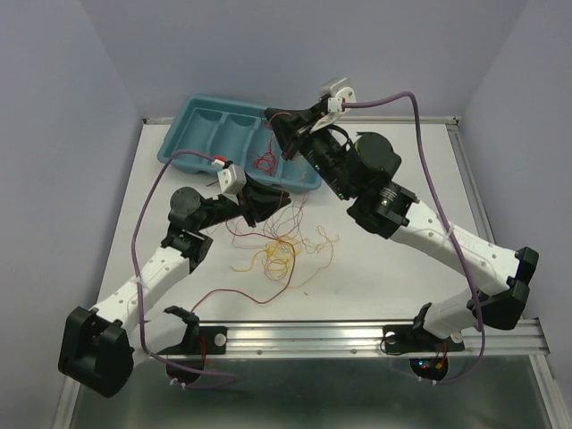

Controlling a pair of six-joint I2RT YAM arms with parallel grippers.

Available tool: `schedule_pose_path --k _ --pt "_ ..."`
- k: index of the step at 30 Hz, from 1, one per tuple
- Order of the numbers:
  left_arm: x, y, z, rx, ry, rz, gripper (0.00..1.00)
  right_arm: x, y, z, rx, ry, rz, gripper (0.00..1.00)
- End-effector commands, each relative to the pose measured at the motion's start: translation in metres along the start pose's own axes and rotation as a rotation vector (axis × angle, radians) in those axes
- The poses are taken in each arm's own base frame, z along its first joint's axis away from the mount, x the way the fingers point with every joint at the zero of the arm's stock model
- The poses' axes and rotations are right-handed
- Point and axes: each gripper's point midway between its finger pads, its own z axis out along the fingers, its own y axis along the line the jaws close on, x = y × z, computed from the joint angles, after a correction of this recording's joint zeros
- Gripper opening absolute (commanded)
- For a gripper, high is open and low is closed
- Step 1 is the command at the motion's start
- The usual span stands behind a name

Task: Untangle the cables

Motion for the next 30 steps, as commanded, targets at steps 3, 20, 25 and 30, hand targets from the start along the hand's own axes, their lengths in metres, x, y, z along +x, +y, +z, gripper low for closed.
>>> schedule_pose_path --k 3,20,25,30 --pt "-0.013 0.0 0.01 0.036 -0.056 0.019 0.31 -0.009 0.007 -0.002 -0.038 -0.058 0.093 0.01" --pt "-0.004 0.022 0.019 -0.066 -0.066 0.084 0.5 0.007 0.027 0.007 -0.111 -0.03 0.207 0.01" --pt "-0.005 0.046 0.015 -0.199 -0.075 0.106 0.52 0.002 0.027 0.006 -0.109 -0.035 0.228 0.01" --pt "-0.008 0.065 0.012 -0.301 -0.083 0.106 0.52 0.002 0.022 0.003 -0.086 -0.033 0.237 0.0"
